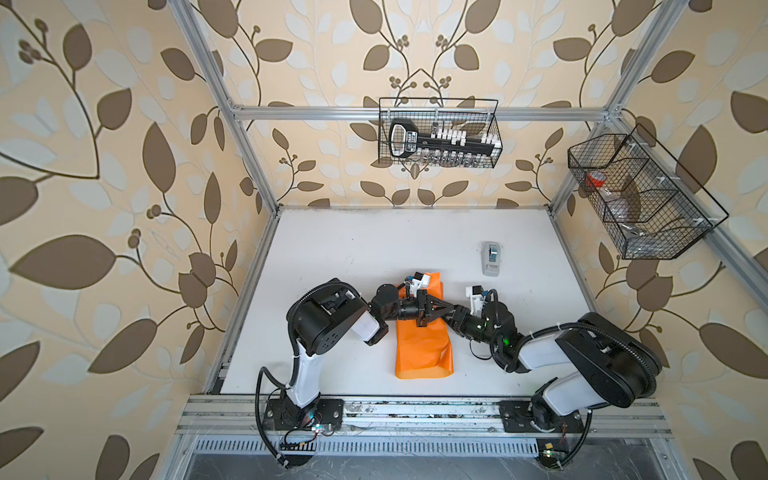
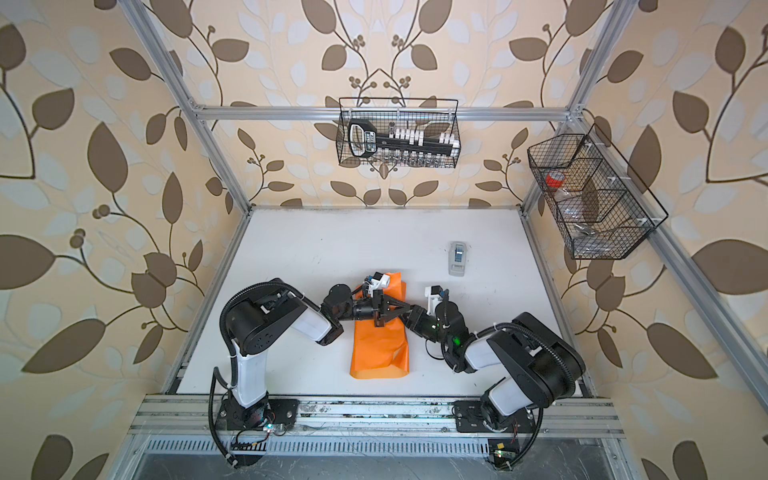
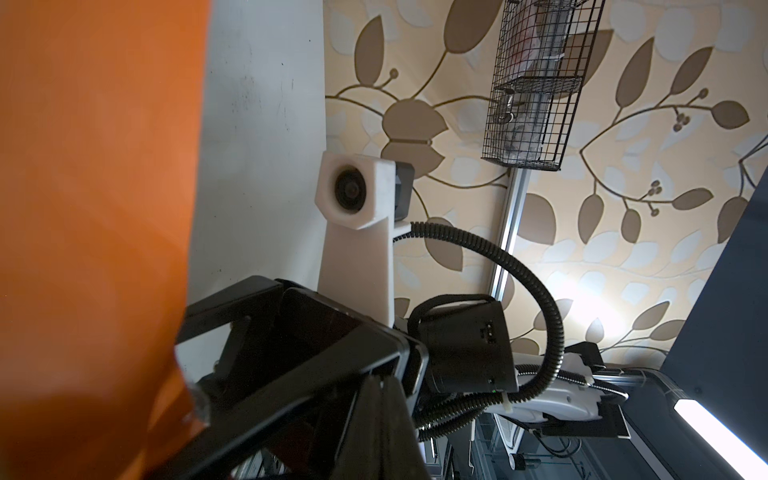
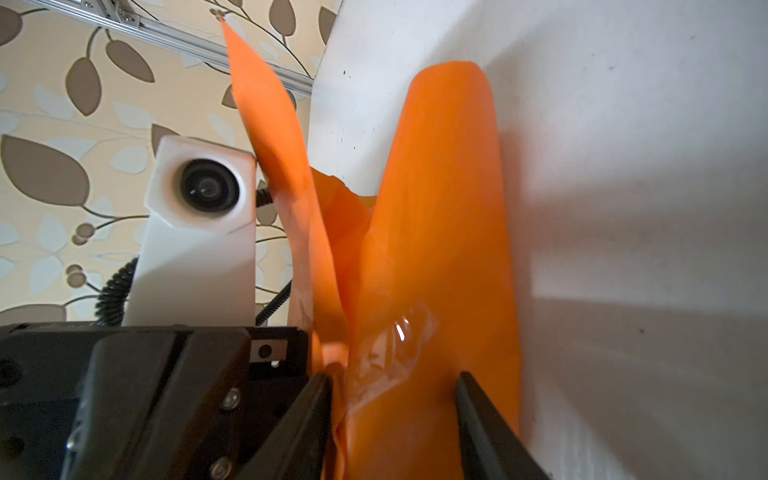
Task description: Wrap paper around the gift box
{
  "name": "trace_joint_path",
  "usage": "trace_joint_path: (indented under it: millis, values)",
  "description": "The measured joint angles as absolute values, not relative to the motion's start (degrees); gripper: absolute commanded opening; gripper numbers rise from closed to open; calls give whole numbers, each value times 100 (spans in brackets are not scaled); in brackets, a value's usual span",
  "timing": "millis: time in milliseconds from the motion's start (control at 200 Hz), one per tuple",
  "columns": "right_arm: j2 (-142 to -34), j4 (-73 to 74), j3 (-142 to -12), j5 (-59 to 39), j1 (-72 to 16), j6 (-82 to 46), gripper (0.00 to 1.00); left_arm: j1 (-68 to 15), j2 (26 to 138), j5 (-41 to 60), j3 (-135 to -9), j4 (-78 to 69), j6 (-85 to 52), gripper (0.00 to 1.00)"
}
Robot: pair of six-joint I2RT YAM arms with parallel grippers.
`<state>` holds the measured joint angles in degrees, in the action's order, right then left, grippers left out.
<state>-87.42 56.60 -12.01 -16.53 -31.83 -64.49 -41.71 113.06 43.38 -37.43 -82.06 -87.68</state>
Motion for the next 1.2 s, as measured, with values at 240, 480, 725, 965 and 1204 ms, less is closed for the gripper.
trace_joint_path:
  millis: [240,480,725,965,1204]
  values:
    - [-8541,5575,-1066,-1686,-3133,-6471,58,-4171,11306,4331,-3754,-8187,-8772,0]
    - [-6888,4145,-974,-1752,-2611,-6208,65,-4171,11207,4335,-3933,-7894,-8801,0]
    - [-5190,2067,-1271,-1793,-2462,-5422,75,-4171,10492,4410,-4547,-6530,-8532,26]
    - [-5170,552,-1868,-2071,-2600,-4644,79,-4250,8237,3887,-5487,-1992,-6510,48]
    - [-5365,-414,-2283,-2147,-3267,-4018,81,-4355,5968,2342,-5747,1975,-4711,66]
